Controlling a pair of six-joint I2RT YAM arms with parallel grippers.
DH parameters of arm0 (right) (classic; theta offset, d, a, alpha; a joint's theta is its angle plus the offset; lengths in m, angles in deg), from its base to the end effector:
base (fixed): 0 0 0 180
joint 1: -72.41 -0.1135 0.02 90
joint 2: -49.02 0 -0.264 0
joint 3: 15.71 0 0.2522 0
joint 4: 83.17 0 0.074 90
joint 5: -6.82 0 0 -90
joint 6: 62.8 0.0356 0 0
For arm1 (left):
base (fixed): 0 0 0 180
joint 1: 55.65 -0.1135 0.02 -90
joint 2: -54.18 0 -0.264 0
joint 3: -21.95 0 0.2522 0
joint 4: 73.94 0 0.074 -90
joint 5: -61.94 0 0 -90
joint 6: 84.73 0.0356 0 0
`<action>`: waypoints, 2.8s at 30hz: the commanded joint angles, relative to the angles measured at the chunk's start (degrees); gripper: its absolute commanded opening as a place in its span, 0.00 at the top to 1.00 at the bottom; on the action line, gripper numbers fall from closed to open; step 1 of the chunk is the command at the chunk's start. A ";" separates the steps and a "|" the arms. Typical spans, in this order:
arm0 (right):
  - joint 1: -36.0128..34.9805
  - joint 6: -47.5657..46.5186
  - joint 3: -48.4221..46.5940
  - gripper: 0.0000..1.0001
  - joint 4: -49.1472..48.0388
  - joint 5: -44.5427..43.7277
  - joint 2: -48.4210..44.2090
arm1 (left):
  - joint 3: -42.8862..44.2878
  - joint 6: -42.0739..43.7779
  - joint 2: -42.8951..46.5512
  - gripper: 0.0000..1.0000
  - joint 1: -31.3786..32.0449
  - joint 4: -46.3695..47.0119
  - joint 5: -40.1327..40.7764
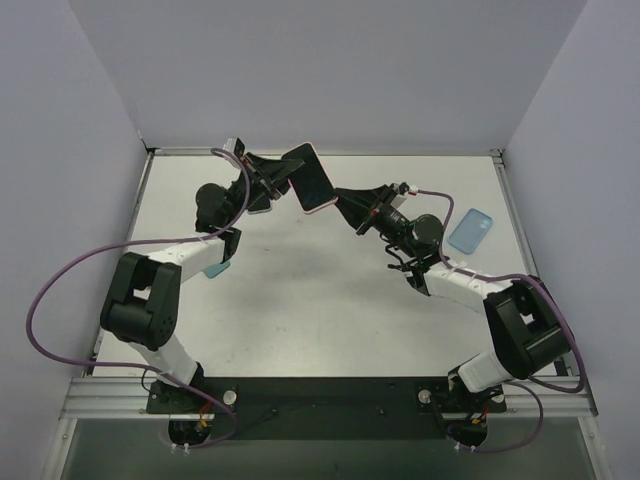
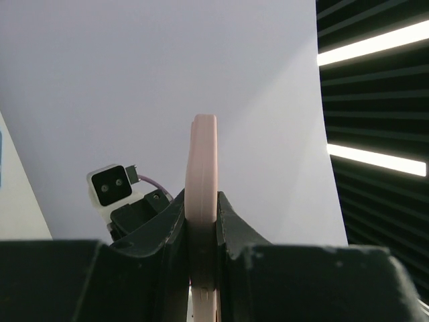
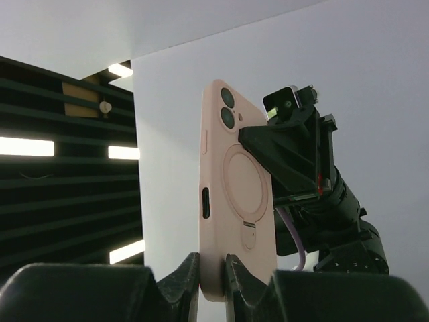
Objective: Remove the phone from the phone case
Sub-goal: Remove the phone case from the phone.
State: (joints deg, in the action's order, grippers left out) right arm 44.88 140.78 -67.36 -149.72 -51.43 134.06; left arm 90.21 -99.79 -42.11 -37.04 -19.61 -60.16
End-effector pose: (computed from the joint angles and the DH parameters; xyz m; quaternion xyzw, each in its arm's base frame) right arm 0.2530 0.1530 0.2948 0.1365 0.4988 0.8410 0.1589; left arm 0.3398 -0.1344 0.3035 -0.1762 0.5304 -0.7885 0.2567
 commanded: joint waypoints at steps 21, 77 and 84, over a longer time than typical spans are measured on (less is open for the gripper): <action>-8.15 4.37 -6.58 1.00 -15.14 -2.92 9.53 | 8.25 -7.09 12.35 1.00 5.12 21.82 15.84; -8.42 -48.02 -29.70 0.85 60.55 1.11 11.64 | 1.75 -6.13 15.78 1.00 11.27 17.95 18.39; -9.12 -41.69 -33.30 0.74 50.97 6.31 16.47 | -0.88 -5.51 14.99 1.00 12.23 18.74 18.83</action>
State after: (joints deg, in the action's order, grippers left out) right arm 38.93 94.99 -100.46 -102.95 -46.62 142.38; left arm 86.21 -98.63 -32.95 -33.89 -30.86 -30.57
